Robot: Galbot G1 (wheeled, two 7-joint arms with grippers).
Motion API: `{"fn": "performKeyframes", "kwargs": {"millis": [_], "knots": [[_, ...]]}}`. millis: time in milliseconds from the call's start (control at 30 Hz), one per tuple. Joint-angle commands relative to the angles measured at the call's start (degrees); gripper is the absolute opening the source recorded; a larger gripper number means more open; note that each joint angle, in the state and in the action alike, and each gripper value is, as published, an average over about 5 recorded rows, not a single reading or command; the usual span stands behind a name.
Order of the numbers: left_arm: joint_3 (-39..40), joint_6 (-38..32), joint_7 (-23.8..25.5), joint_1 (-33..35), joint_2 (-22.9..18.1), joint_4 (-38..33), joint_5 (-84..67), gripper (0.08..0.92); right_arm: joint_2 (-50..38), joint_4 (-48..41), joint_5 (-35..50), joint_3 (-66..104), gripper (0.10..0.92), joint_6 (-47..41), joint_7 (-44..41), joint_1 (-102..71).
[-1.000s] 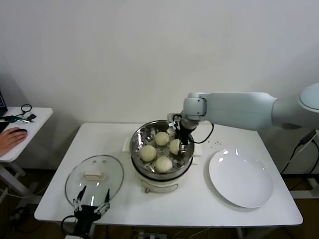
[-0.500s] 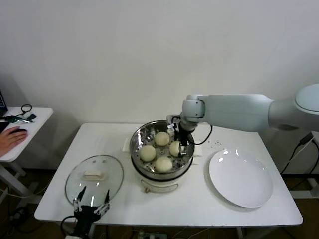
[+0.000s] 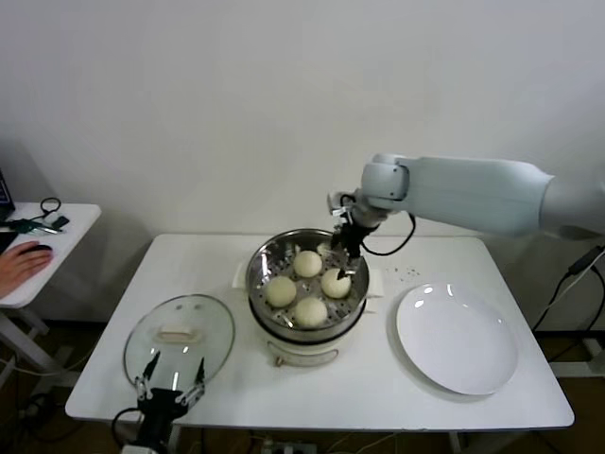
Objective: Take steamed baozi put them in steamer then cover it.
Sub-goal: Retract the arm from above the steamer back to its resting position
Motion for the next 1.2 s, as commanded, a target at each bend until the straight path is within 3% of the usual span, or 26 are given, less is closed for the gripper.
{"fn": "performKeyframes", "kwargs": {"millis": [33, 333, 700, 933, 1200], "knots": [[-0.5, 0.02, -0.45, -0.32, 0.11, -0.31, 0.84, 0.823, -13.32, 7.36, 0.63, 1.67, 0.823, 12.87, 3.87, 4.1], [-1.48, 0.11, -0.72, -0.42, -0.65, -2.12, 1.19, 0.823, -29.27, 13.2, 2.07, 13.09, 0.823, 24.71, 24.62, -10.77], [-0.41, 2.51, -3.13, -0.82, -2.91, -5.21, 6.92, 0.823, -40.35, 16.27, -2.57, 52.16, 0.823, 30.29, 36.57, -50.94], [-1.23, 6.26, -3.09, -2.49, -2.95, -6.96, 10.6, 0.823, -39.12, 17.4, -5.76, 76.9, 0.823, 30.04, 39.82, -74.23], [-2.01, 7.46, -3.36, -4.38, -1.53, -6.62, 22.13, 0.823, -28.47, 18.88, -10.61, 103.04, 0.823, 27.05, 40.82, -96.26]]}}
